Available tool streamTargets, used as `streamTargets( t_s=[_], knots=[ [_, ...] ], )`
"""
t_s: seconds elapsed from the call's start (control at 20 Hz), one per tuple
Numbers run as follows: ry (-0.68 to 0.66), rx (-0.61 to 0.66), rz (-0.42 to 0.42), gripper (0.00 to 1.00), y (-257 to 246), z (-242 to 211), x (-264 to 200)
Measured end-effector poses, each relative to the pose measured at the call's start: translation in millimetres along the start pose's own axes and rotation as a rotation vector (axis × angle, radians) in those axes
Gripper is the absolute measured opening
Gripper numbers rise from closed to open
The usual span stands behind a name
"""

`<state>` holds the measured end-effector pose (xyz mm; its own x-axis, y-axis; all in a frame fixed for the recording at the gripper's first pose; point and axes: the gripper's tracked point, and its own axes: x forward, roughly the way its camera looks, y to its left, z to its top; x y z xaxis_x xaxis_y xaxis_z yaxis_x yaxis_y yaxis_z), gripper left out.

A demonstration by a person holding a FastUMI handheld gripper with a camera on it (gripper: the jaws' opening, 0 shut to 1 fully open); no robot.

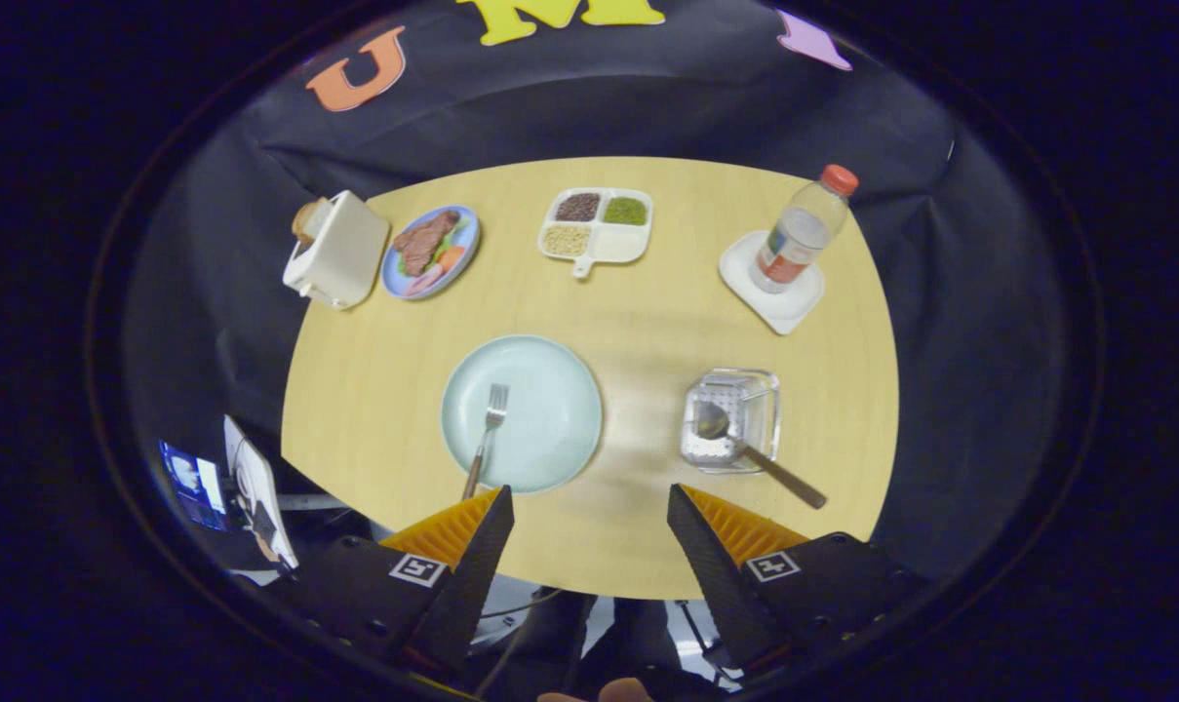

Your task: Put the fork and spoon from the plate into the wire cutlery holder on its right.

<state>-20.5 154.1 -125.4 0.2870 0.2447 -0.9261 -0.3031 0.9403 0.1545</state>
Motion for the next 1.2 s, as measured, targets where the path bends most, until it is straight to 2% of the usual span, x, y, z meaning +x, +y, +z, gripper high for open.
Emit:
streamTargets(
  t_s=[0.4, 0.6, 0.85, 0.95, 1.0, 1.15, 1.2],
  knots=[
    [0.11, 0.008, 0.019, 0.95, 87, -60, 86],
    [0.158, 0.064, 0.005, 0.95, 106, -75, 125],
    [0.184, 0.072, -0.038, 0.84, 113, -76, 158],
    [0.199, 0.054, -0.051, 0.65, 115, -76, 167],
    [0.2, 0.049, -0.055, 0.59, 117, -76, 170],
    [0.203, 0.041, -0.08, 0.28, 115, -76, 173],
    [0.211, 0.04, -0.08, 0.2, 116, -77, 173]
  ],
)
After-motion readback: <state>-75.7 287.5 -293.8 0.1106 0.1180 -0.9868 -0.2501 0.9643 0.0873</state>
